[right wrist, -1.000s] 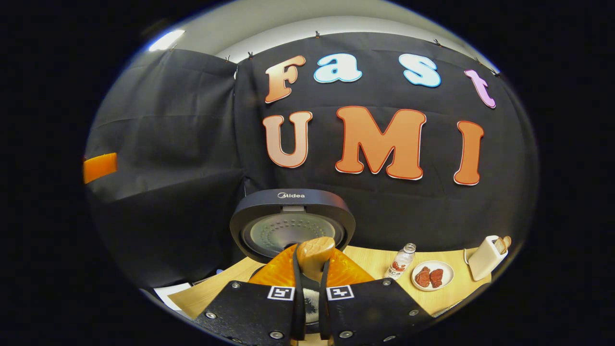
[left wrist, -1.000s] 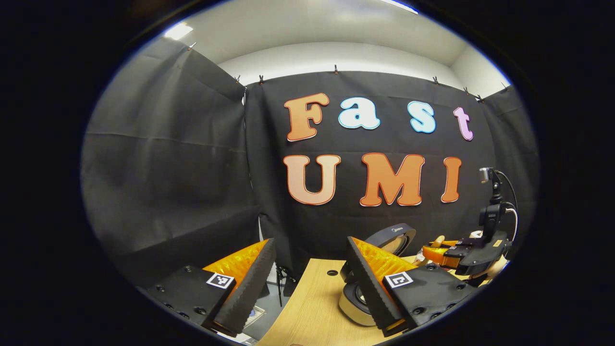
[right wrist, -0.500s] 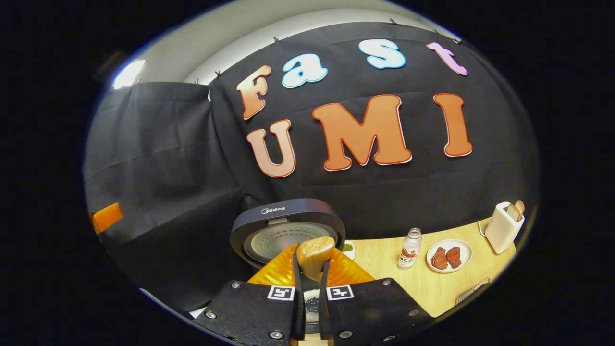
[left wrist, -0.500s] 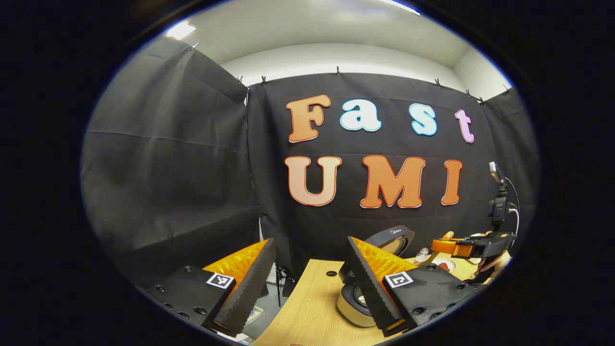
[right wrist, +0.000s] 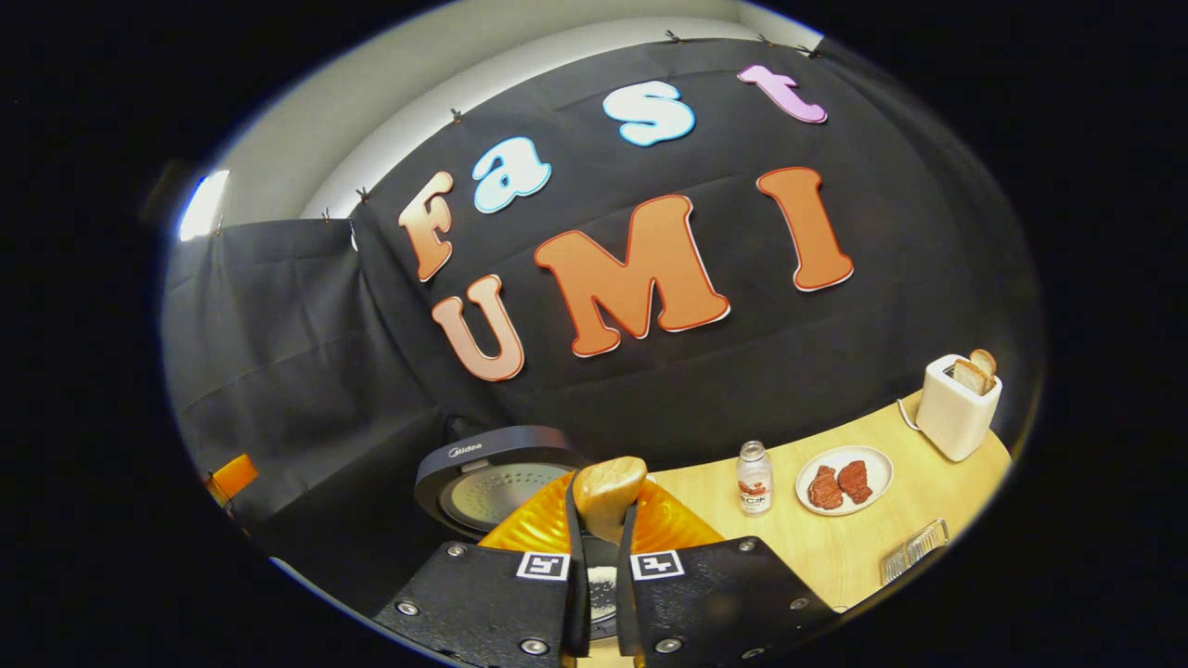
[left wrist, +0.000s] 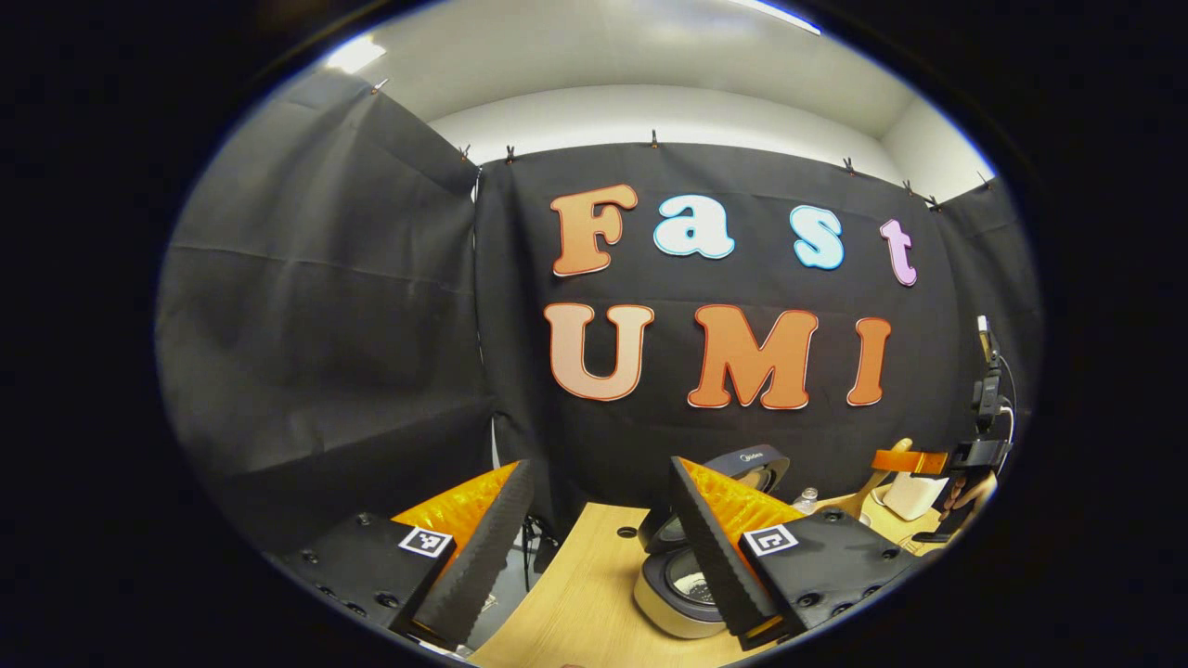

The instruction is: Close the left gripper, press the button to open the rice cooker; take a wooden spoon from the chopstick holder with the right hand, scoop a spoonful of rice and pour it into the rice cooker, then put the wooden spoon back into the chopstick holder.

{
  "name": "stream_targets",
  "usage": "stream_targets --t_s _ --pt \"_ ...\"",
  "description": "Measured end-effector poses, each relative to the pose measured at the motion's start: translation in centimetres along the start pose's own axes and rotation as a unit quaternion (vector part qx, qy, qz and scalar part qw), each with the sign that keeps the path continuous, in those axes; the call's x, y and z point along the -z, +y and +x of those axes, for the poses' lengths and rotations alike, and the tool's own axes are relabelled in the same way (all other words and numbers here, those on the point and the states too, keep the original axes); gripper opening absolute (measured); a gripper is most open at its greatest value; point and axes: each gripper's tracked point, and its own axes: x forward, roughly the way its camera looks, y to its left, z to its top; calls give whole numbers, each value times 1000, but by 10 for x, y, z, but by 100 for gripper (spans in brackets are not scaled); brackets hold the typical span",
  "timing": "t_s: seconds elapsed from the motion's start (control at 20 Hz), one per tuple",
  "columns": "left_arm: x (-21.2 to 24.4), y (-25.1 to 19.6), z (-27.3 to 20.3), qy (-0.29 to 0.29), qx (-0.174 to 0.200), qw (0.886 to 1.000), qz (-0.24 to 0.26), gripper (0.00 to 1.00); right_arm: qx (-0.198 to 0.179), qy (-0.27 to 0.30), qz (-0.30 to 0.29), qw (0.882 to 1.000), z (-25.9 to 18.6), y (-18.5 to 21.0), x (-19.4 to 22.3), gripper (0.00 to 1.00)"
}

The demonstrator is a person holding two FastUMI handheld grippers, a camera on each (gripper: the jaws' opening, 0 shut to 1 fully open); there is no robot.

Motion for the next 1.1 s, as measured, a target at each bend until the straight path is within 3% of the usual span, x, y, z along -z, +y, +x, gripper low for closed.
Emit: stream_targets --t_s 0.5,0.6,0.65,0.7,1.1 --pt "0 -28 12 -5 9 1000 3 95 67 -22 12 997 -42 -102 -32 10" --pt "-2 -34 14 -8 9 1000 8 95 79 -21 14 997 -54 -123 -33 14" --pt "-2 -35 14 -8 8 1000 10 95 86 -21 15 996 -60 -134 -34 10" --pt "-3 -37 16 -8 7 1000 9 98 93 -21 15 995 -66 -145 -36 10" --pt "-14 -47 10 -17 -9 1000 -2 95 143 0 8 990 -93 -230 -24 10"
